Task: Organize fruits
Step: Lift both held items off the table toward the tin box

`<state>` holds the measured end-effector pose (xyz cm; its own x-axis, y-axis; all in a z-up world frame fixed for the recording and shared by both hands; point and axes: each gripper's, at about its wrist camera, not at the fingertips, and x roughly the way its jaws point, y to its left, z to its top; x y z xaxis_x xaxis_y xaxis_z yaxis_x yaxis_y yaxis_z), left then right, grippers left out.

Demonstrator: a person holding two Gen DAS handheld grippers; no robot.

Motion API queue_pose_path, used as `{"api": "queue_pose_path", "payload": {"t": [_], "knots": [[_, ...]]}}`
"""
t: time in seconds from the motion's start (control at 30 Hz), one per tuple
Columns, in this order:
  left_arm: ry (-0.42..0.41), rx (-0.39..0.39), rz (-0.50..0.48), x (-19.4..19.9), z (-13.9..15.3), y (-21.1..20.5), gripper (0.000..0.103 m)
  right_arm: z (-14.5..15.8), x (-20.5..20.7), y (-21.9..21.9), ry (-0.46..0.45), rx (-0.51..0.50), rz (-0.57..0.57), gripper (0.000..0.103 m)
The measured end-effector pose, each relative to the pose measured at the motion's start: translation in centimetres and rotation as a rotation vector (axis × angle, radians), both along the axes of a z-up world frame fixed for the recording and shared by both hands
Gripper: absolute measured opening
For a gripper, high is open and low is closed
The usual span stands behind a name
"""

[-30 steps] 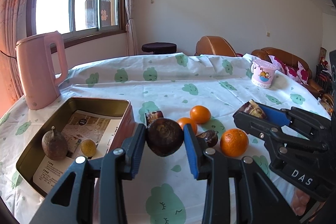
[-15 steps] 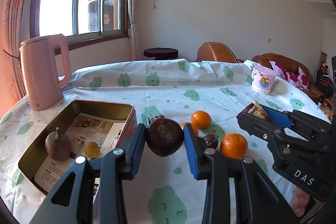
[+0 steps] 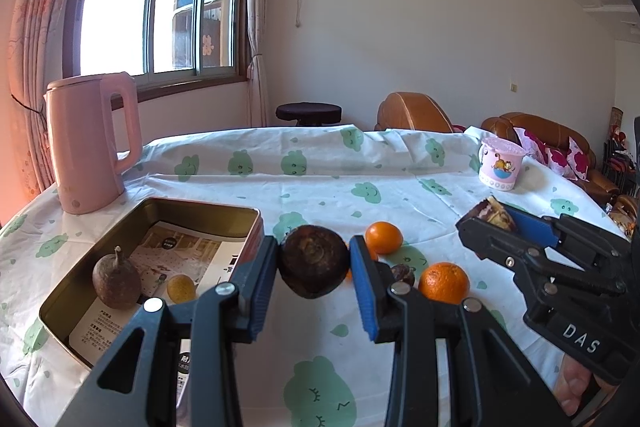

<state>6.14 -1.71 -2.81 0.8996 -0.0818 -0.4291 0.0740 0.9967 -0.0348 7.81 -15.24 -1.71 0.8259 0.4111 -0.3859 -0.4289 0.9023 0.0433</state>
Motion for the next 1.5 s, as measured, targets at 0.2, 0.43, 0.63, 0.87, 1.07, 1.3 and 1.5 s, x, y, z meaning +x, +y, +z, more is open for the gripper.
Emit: {"api": "queue_pose_path", "payload": {"t": [0.2, 0.43, 0.63, 0.87, 1.07, 1.3, 1.5], "knots": [[-0.016, 0.000, 0.006, -0.2, 0.1, 0.0, 0.038, 0.2, -0.4, -0.1, -0.021, 0.005, 0.000, 0.035], [-0.033, -0.006, 0.013, -0.4, 0.2, 0.2, 0.038, 0.3, -0.8, -0.3, -0.038, 0.010, 0.001, 0.035], [-0.060, -0.009, 0.026, -0.9, 0.4, 0.4, 0.038, 0.5, -1.3, -0.3, -0.064, 0.014, 0.002, 0.035], [-0.107, 0.005, 0.039, -1.8, 0.7, 0.4, 0.038, 0.6, -1.4, -0.3, -0.079, 0.015, 0.002, 0.035], [-0.125, 0.009, 0.043, -2.1, 0.9, 0.4, 0.038, 0.6, -1.6, -0.3, -0.089, 0.014, 0.001, 0.035], [-0.142, 0.011, 0.049, -2.5, 1.0, 0.4, 0.038, 0.7, -1.8, -0.3, -0.100, 0.010, -0.001, 0.035], [-0.137, -0.007, 0.053, -2.6, 1.1, 0.8, 0.038, 0.7, -2.0, -0.1, -0.110, -0.004, -0.009, 0.035]]}}
